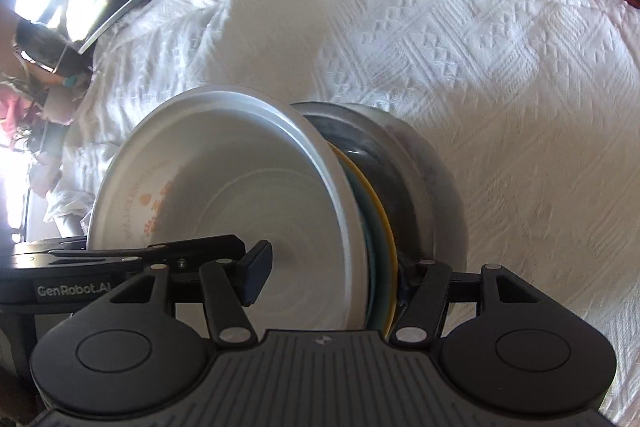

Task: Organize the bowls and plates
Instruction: 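Carry the bowl stack with both tools and lower it into the steel bowl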

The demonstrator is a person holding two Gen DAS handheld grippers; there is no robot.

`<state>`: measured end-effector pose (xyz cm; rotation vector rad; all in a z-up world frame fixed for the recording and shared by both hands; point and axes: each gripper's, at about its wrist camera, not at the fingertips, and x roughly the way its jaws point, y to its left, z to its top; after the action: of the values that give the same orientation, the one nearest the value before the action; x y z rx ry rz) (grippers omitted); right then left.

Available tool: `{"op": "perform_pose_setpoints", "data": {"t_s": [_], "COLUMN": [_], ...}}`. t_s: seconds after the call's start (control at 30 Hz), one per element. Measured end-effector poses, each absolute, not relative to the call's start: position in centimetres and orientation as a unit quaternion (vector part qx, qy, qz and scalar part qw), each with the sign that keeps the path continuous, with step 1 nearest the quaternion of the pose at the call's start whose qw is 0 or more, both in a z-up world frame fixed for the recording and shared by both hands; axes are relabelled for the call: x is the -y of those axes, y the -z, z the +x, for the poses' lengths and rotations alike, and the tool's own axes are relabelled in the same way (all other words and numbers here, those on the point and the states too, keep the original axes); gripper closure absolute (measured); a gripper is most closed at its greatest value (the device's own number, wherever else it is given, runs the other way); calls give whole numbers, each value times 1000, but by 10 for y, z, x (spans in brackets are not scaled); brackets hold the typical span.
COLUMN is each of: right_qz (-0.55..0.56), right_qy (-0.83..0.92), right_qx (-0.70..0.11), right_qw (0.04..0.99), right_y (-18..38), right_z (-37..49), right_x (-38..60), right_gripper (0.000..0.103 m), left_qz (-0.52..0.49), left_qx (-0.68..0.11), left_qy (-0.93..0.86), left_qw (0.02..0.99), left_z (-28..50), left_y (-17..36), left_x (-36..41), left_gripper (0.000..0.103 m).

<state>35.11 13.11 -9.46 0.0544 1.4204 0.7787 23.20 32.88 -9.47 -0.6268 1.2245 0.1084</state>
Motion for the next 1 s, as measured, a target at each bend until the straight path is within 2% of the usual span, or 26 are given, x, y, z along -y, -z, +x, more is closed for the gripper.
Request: {"op": "perform_pose_setpoints", "data": {"t_s": [0.2, 0.27, 0.43, 0.6, 0.63, 0.67, 1.0], "right_qz": [17, 26, 32, 13, 13, 12, 11], "right_qy": [-323, -316, -300, -312, -316, -320, -331], "right_qx": [-630, -632, -639, -604, -601, -598, -577], "right_qw": [706, 707, 707, 733, 734, 735, 747], "right_y": [88, 83, 70, 40, 34, 30, 17], "right_z": [351, 351, 348, 341, 341, 340, 328], "right_x": [-129, -125, -115, -115, -117, -119, -122], "right_gripper": [40, 40, 42, 41, 41, 41, 39], "left_qz": [-285, -300, -306, -282, -284, -292, -300], "left_qx": [-562, -555, -539, -523, -517, -509, -496], "left_qy": [-40, -41, -42, -56, -59, -53, -34], "left_qw": [776, 775, 784, 802, 805, 808, 815], "left_z": [230, 226, 216, 219, 217, 215, 208], "left_y": [98, 99, 93, 72, 68, 63, 42], "left_x": [-330, -335, -336, -337, -339, -342, -333], "left_gripper": [61, 68, 68, 68, 70, 79, 79]}}
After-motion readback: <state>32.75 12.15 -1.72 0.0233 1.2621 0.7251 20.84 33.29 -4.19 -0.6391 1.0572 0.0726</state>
